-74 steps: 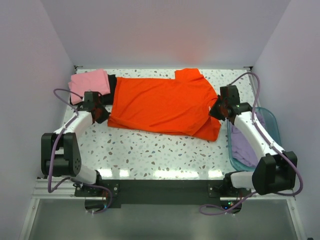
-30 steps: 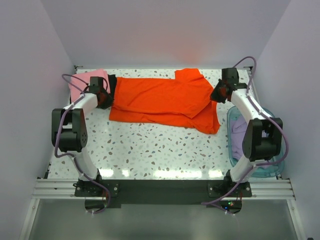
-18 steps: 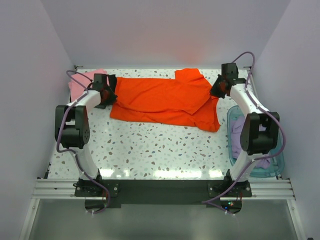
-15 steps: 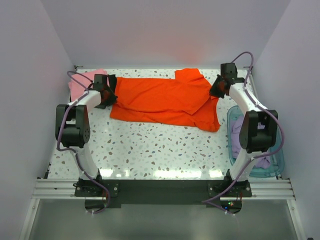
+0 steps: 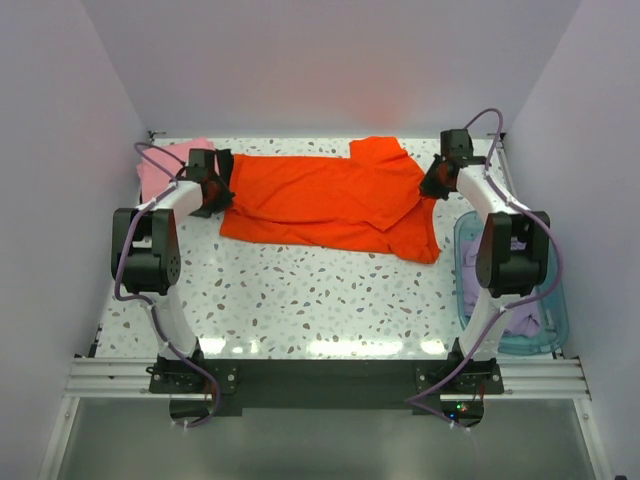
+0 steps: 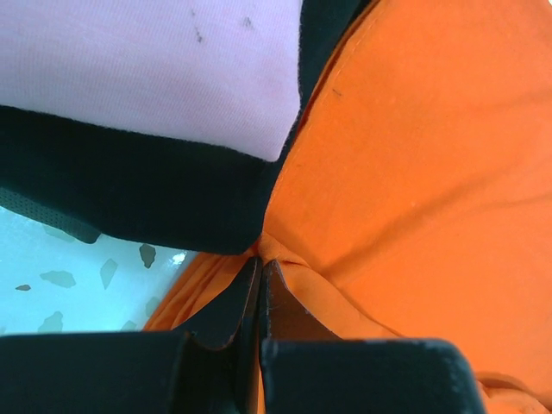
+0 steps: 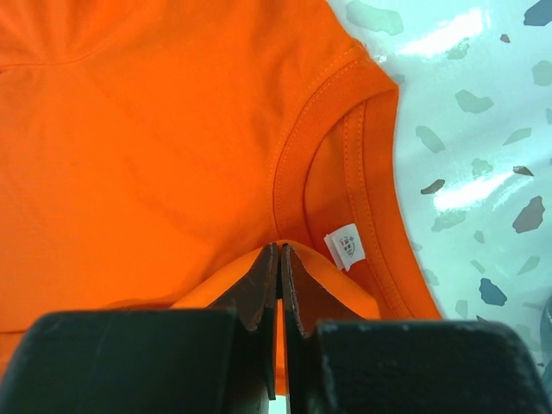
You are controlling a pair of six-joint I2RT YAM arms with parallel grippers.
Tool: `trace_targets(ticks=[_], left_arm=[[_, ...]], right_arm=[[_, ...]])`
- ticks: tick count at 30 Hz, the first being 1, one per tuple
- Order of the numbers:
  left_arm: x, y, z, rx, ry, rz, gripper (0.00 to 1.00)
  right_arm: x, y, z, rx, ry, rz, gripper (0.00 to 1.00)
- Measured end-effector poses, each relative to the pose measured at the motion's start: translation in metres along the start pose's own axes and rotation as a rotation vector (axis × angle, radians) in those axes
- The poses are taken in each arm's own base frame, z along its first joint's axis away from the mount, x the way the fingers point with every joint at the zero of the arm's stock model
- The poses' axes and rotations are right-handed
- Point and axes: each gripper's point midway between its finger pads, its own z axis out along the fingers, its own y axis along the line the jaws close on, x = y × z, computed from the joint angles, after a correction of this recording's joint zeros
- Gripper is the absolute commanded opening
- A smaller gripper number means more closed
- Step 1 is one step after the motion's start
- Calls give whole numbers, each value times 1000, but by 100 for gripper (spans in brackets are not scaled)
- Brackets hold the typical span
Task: Fold and stack the t-shirts
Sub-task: Fold the tshirt
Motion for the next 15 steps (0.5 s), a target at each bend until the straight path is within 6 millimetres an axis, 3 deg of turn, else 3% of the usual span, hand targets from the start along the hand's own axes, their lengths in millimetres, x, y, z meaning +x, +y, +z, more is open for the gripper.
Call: trace_targets(ticks=[15], left_arm=[[-3,3,1,-11,-12,-12,0]], right_arm=[[0,-12,10,25,15,18,0]])
